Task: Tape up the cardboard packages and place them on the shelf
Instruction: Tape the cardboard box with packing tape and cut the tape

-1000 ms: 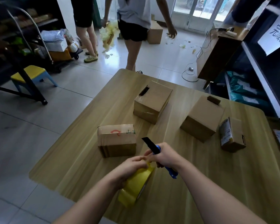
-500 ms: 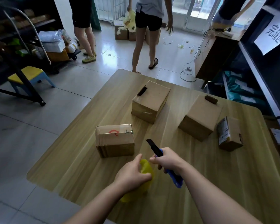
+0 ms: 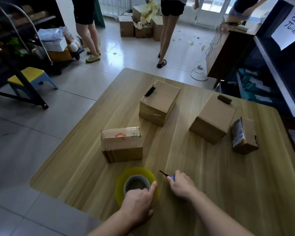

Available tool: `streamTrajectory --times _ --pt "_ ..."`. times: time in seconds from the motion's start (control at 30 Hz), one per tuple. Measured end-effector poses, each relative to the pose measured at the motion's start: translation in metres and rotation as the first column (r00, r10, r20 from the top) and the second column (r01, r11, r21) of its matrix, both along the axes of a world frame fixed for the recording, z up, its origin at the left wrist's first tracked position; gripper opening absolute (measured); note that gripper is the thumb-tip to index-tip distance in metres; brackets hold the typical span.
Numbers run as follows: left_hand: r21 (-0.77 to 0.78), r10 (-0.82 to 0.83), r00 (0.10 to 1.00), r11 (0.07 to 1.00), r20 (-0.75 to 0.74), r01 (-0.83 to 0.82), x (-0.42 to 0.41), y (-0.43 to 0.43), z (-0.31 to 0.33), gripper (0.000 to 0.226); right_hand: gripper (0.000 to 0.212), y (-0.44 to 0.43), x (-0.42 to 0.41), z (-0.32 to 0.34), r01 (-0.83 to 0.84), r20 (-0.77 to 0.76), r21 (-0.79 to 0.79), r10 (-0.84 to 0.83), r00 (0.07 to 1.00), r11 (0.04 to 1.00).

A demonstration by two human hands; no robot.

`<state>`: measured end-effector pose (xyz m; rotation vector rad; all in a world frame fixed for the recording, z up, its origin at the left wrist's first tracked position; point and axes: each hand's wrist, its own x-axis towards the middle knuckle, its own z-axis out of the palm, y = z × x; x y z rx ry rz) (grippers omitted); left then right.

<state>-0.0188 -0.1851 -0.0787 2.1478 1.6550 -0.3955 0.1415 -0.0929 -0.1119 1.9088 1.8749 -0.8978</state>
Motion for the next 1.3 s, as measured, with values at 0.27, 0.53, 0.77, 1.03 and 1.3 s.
streamTrajectory --times 0.27,0.53,0.77,1.03,1.3 --pt "0.031 0.031 0.999 0.999 0.024 -0.031 -0.007 0.015 0.008 0.070 0.054 -0.001 -0.003 0.001 -0.237 0.168 -0.002 0.234 0.957 0.971" --pt "0.361 0.556 0.806 0.722 0.203 -0.590 -0.088 0.095 0.025 0.064 0.048 0.016 -0.019 0.012 -0.102 0.081 0.038 0.099 0.992 0.994" --pt "0.077 0.721 0.541 0.569 0.433 -0.819 -0.109 0.111 0.020 0.074 0.030 0.045 -0.073 0.048 0.286 -0.649 -0.106 -0.285 0.705 0.952" --pt "0.171 0.543 0.560 0.605 0.626 -0.778 -0.071 0.103 0.022 0.024 0.062 0.066 -0.071 0.045 0.585 -0.693 -0.312 -0.601 0.399 0.749" --pt "0.225 0.348 0.677 0.762 0.648 -0.608 -0.040 0.107 0.018 0.027 0.105 0.070 -0.047 0.042 0.732 -0.640 -0.441 -0.754 0.149 0.519"
